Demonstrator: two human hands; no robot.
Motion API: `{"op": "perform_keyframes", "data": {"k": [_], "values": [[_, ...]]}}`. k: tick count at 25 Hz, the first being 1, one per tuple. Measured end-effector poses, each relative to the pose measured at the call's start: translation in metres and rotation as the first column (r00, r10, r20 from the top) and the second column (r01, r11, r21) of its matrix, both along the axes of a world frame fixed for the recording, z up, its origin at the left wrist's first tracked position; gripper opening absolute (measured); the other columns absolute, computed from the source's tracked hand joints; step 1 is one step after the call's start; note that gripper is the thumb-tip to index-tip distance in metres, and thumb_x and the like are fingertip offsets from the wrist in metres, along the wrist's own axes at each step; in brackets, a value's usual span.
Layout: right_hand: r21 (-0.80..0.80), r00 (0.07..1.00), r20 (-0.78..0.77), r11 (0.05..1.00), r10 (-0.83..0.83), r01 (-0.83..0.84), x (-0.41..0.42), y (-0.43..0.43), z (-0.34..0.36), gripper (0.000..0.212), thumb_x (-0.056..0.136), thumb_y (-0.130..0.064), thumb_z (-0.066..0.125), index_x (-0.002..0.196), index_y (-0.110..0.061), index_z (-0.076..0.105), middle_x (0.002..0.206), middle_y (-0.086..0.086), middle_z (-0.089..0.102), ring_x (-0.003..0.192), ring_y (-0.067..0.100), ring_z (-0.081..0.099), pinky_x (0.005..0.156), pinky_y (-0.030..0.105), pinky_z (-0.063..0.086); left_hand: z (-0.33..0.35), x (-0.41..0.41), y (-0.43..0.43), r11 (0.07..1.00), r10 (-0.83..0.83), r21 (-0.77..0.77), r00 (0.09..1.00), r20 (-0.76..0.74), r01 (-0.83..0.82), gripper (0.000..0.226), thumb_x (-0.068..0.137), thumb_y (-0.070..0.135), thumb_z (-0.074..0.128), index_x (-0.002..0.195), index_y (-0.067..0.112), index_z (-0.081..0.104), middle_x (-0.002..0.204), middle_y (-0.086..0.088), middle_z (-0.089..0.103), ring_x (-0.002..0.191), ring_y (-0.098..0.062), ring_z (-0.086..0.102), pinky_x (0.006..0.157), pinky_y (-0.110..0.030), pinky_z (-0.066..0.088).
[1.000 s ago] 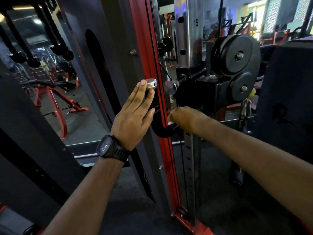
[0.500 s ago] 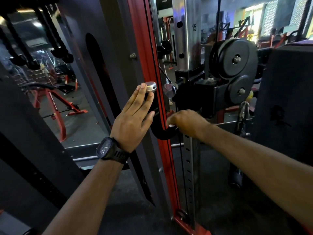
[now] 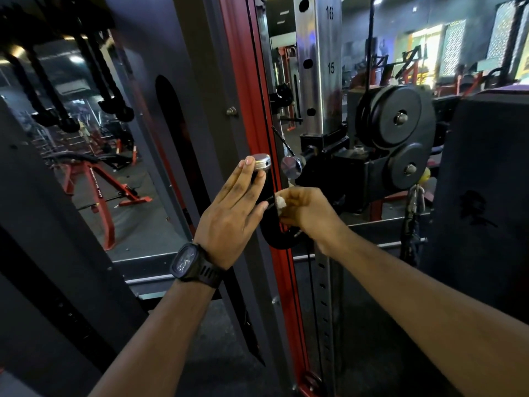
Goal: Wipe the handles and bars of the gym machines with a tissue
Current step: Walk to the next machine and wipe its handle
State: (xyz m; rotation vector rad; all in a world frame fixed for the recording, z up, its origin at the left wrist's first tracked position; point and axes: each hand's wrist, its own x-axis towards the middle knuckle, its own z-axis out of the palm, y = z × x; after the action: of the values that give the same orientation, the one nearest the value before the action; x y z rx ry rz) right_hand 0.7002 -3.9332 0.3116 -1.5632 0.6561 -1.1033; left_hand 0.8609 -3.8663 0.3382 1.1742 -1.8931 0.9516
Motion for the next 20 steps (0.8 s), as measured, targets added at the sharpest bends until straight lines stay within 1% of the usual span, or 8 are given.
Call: {"op": "perform_keyframes", "data": {"k": [2, 5, 8, 10, 12, 14, 16, 20], "values": [[0.006, 0.999, 0.019, 0.999, -0.038, 0.037, 0.005, 0.006, 0.006, 0.017, 0.097, -0.001, 0.056, 0.095, -0.009, 0.071, 0.087, 0.008, 0.073, 0.083, 0.025, 0.069, 0.079, 0.039, 0.054, 0.000, 0.000, 0.000, 1.000, -0.004, -0.005, 1.000, -0.015, 0.004, 0.047, 0.099, 0.020, 0.054, 0.140, -0.001, 0.047, 0.153, -0.017, 0.035, 0.143, -0.026, 0.033, 0.117, -0.033, 0.032], [0.053, 0.998, 0.058, 0.998, -0.027, 0.024, 0.007, 0.008, 0.021, 0.018, 0.098, -0.002, 0.055, 0.093, -0.009, 0.071, 0.087, 0.007, 0.074, 0.086, 0.023, 0.070, 0.087, 0.038, 0.056, 0.001, -0.001, 0.001, 1.000, -0.005, -0.025, 1.000, 0.000, 0.005, 0.047, 0.098, 0.021, 0.055, 0.139, -0.002, 0.048, 0.152, -0.017, 0.036, 0.142, -0.025, 0.035, 0.117, -0.032, 0.031], [0.004, 0.996, 0.076, 0.999, -0.050, 0.049, 0.007, 0.008, 0.037, 0.018, 0.100, -0.007, 0.055, 0.099, -0.011, 0.072, 0.094, 0.006, 0.076, 0.093, 0.019, 0.073, 0.091, 0.041, 0.058, 0.002, -0.002, 0.003, 0.999, 0.019, -0.026, 1.000, -0.001, -0.019, 0.048, 0.099, 0.024, 0.051, 0.140, -0.001, 0.048, 0.152, -0.015, 0.037, 0.142, -0.023, 0.034, 0.119, -0.027, 0.027], [-0.073, 0.989, 0.108, 0.991, -0.102, 0.110, 0.008, 0.010, 0.045, 0.027, 0.097, 0.002, 0.052, 0.099, -0.014, 0.074, 0.096, 0.003, 0.077, 0.094, 0.015, 0.073, 0.089, 0.039, 0.059, 0.003, -0.001, 0.004, 0.999, 0.036, -0.033, 0.999, 0.020, -0.035, 0.049, 0.099, 0.024, 0.050, 0.140, -0.001, 0.048, 0.152, -0.015, 0.037, 0.142, -0.023, 0.034, 0.119, -0.026, 0.024], [-0.145, 0.985, 0.099, 0.977, -0.140, 0.153, 0.009, 0.009, 0.048, 0.031, 0.097, 0.003, 0.049, 0.101, -0.016, 0.074, 0.098, 0.001, 0.076, 0.096, 0.014, 0.072, 0.089, 0.039, 0.059, 0.003, 0.000, 0.003, 0.998, 0.048, -0.039, 0.998, 0.029, -0.047, 0.049, 0.098, 0.024, 0.051, 0.140, -0.001, 0.048, 0.152, -0.016, 0.038, 0.141, -0.023, 0.035, 0.119, -0.025, 0.023], [-0.103, 0.992, 0.080, 0.989, -0.099, 0.107, 0.009, 0.009, 0.052, 0.025, 0.100, -0.003, 0.050, 0.103, -0.012, 0.073, 0.098, 0.004, 0.076, 0.095, 0.016, 0.073, 0.090, 0.043, 0.059, 0.003, -0.001, 0.004, 0.998, 0.048, -0.028, 0.999, 0.025, -0.047, 0.049, 0.098, 0.025, 0.050, 0.140, 0.000, 0.048, 0.152, -0.014, 0.037, 0.142, -0.022, 0.034, 0.120, -0.023, 0.022], [-0.072, 0.990, 0.110, 0.993, -0.089, 0.097, 0.009, 0.009, 0.058, 0.026, 0.099, 0.001, 0.049, 0.104, -0.009, 0.073, 0.098, 0.005, 0.076, 0.095, 0.016, 0.073, 0.090, 0.040, 0.059, 0.004, -0.001, 0.005, 0.998, 0.051, -0.033, 0.998, 0.033, -0.049, 0.049, 0.098, 0.025, 0.050, 0.139, -0.001, 0.049, 0.151, -0.015, 0.038, 0.141, -0.022, 0.035, 0.119, -0.022, 0.021], [-0.117, 0.989, 0.127, 0.989, -0.080, 0.095, 0.006, 0.009, 0.055, 0.025, 0.101, -0.001, 0.049, 0.108, -0.008, 0.072, 0.101, 0.003, 0.076, 0.098, 0.013, 0.072, 0.093, 0.038, 0.058, 0.004, -0.003, 0.006, 0.999, 0.033, -0.023, 0.999, 0.017, -0.033, 0.049, 0.097, 0.023, 0.051, 0.139, -0.002, 0.048, 0.151, -0.018, 0.038, 0.141, -0.023, 0.035, 0.120, -0.022, 0.020]]}}
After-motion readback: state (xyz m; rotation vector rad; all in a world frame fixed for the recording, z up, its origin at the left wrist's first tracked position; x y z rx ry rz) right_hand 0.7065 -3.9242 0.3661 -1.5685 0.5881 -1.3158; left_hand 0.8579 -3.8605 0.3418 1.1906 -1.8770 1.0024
